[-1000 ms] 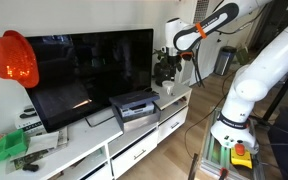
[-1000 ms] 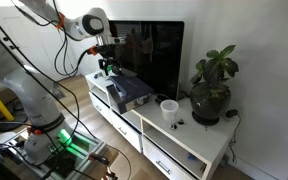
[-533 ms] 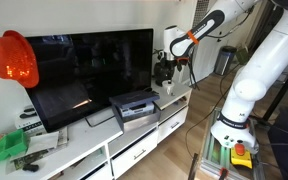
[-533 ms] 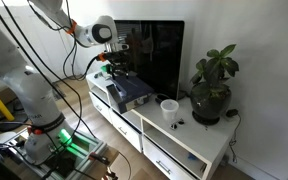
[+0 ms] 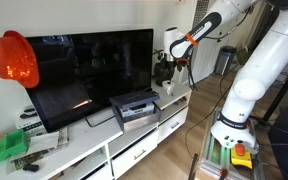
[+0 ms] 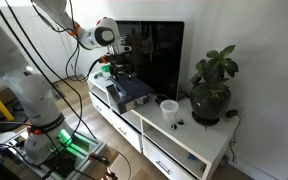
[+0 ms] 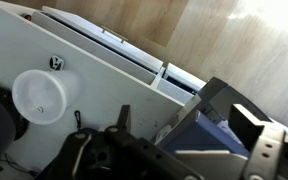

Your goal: Remove the lid of the clear cup on the right of the television stand and put it on the television stand top

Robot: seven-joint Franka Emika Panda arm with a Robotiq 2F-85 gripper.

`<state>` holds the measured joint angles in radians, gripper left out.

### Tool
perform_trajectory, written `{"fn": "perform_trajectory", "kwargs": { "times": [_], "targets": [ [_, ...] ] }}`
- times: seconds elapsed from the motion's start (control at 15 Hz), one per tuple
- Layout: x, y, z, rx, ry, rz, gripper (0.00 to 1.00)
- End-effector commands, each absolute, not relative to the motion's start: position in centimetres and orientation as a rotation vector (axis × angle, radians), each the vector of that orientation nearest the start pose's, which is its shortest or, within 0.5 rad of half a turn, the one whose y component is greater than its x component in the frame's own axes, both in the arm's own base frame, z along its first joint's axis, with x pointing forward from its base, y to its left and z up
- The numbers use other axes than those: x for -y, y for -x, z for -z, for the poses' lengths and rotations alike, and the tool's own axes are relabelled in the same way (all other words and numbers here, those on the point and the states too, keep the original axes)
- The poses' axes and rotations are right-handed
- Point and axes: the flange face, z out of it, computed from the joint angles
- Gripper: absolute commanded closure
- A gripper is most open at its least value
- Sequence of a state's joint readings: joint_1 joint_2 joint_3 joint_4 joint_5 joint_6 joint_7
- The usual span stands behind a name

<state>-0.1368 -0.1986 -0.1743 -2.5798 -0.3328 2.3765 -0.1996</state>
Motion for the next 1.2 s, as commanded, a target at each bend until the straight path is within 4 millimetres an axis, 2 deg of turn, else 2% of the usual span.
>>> {"fn": "perform_trajectory", "kwargs": {
  "times": [0.0, 0.13, 0.4, 0.6, 0.67, 0.8, 1.13],
  "targets": [
    [17.7, -43.7, -28.7, 0.179, 3.364, -0.019, 0.0],
    [20.4, -44.8, -26.3, 0.218, 3.422, -0.009, 0.0],
    [25.4, -46.0, -21.4, 0.318, 3.453, -0.103, 0.0],
    [28.5, -46.9, -18.9, 0.304, 3.487, -0.175, 0.0],
    [26.5, -45.7, -20.3, 0.28, 3.443, -0.141, 0.0],
    [27.1, -45.9, -19.3, 0.274, 3.447, -0.168, 0.0],
    [26.7, -46.1, -19.7, 0.285, 3.448, -0.154, 0.0]
  ]
}}
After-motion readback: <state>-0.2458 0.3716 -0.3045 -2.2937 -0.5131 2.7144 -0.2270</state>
